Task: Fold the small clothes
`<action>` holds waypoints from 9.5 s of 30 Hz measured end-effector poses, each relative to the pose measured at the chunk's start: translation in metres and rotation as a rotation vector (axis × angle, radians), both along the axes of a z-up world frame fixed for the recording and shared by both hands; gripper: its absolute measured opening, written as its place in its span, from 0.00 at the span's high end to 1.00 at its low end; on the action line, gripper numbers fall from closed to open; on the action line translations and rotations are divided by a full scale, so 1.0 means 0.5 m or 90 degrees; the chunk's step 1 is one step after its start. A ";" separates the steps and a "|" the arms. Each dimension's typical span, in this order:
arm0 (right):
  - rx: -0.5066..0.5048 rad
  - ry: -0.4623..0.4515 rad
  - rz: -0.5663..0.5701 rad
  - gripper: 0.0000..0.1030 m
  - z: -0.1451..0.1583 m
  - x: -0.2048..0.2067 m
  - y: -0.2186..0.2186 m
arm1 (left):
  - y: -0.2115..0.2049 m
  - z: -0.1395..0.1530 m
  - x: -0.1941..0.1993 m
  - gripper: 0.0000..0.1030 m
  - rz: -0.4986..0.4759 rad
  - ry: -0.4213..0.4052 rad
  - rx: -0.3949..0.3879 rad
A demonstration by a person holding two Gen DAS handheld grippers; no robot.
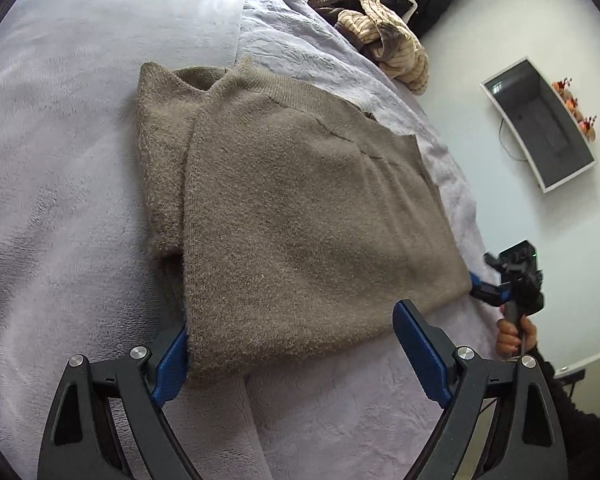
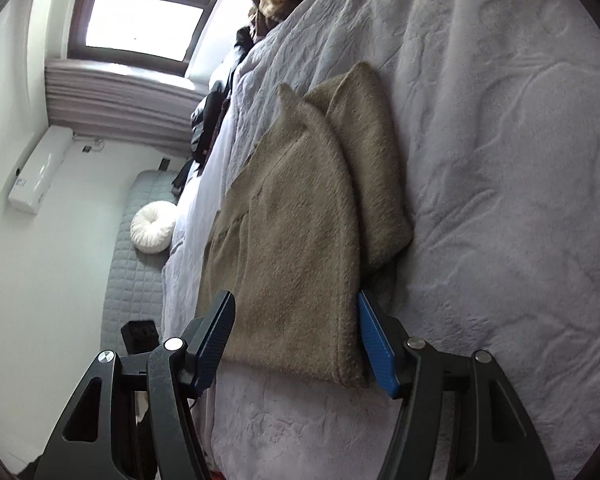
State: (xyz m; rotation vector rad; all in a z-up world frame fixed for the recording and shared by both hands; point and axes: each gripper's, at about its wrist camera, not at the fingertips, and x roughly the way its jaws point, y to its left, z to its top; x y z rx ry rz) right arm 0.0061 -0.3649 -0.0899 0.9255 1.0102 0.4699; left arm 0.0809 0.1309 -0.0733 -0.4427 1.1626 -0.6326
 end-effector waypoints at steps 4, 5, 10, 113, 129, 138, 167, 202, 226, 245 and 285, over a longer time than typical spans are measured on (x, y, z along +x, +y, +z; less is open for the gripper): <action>-0.072 0.035 0.021 0.94 -0.008 0.016 0.041 | 0.013 -0.016 0.015 0.92 0.014 0.041 -0.017; -0.072 0.019 0.027 0.95 0.003 0.014 0.044 | 0.021 -0.015 0.012 0.92 0.022 0.044 -0.022; -0.101 -0.013 0.058 0.95 0.049 -0.010 0.041 | 0.033 0.009 -0.031 0.92 0.006 0.003 0.024; -0.192 -0.034 0.019 0.78 0.066 0.068 0.391 | 0.019 0.086 0.116 0.00 0.129 -0.133 0.167; -0.124 0.004 -0.010 0.84 -0.029 0.057 0.339 | -0.042 -0.011 0.239 0.90 0.101 -0.075 0.237; -0.189 -0.025 -0.020 0.81 0.029 0.040 0.312 | -0.007 0.057 0.188 0.88 0.135 -0.101 0.205; -0.148 0.037 -0.091 0.77 0.011 -0.113 0.247 | -0.029 0.033 -0.076 0.88 0.143 -0.072 0.268; -0.182 0.048 0.004 0.39 0.012 -0.133 0.396 | 0.028 0.036 -0.188 0.01 0.201 -0.071 0.298; 0.036 0.036 -0.038 0.60 -0.061 0.058 0.579 | 0.127 0.004 -0.113 0.01 0.220 -0.011 0.042; 0.036 -0.049 0.039 0.91 0.020 0.066 0.552 | -0.037 -0.015 0.157 0.01 0.091 0.079 -0.163; -0.080 -0.028 -0.123 0.92 0.000 0.043 0.102 | -0.674 0.186 0.131 0.80 -0.141 -0.203 0.243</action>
